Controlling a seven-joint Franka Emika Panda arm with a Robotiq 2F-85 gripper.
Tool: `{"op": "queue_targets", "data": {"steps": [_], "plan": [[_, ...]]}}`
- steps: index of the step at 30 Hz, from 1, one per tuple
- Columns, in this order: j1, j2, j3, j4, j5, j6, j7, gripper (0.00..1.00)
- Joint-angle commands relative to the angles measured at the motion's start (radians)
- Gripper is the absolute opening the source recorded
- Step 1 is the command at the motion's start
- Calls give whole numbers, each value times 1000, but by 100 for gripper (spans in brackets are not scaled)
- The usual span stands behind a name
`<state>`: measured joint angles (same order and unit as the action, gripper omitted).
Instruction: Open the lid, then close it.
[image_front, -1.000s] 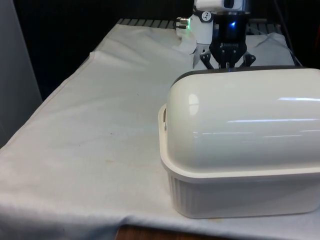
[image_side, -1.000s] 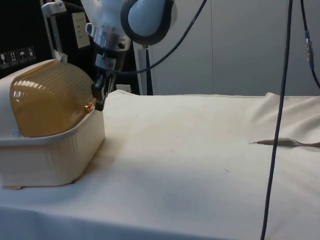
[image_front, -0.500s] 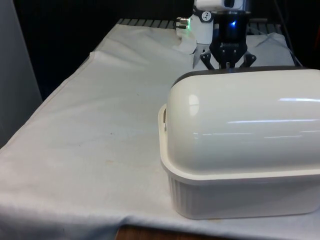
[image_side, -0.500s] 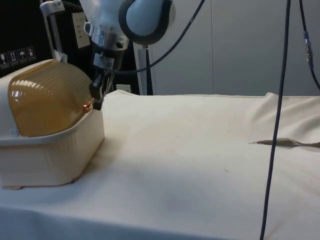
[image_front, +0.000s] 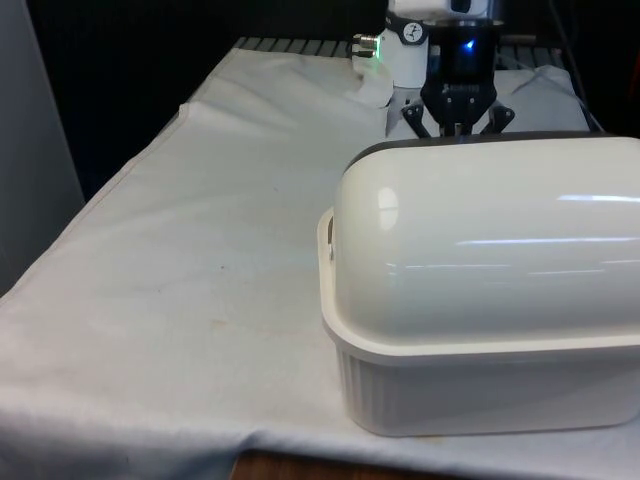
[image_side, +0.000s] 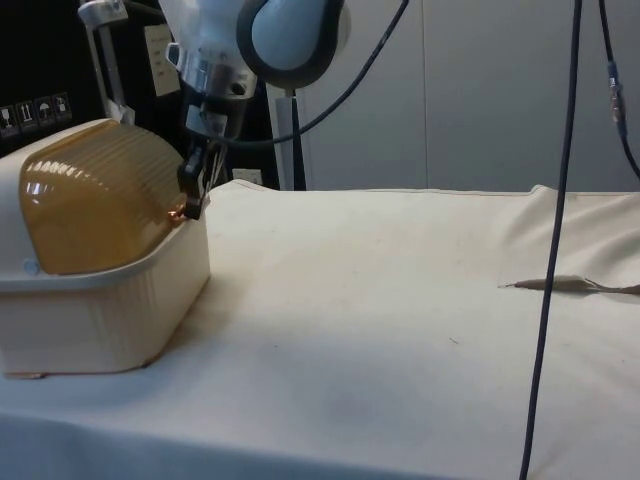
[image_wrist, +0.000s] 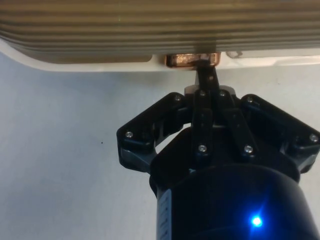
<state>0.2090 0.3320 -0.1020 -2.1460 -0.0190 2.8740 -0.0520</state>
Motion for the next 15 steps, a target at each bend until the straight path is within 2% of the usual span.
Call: {"op": "queue_targets", "data": {"steps": [1,6,15], "plan": [[2,1,2,1,0,4,0,0],[11,3,7,3,-1,8,5,0],[11,-14,13,6,2,10,0,0]]}}
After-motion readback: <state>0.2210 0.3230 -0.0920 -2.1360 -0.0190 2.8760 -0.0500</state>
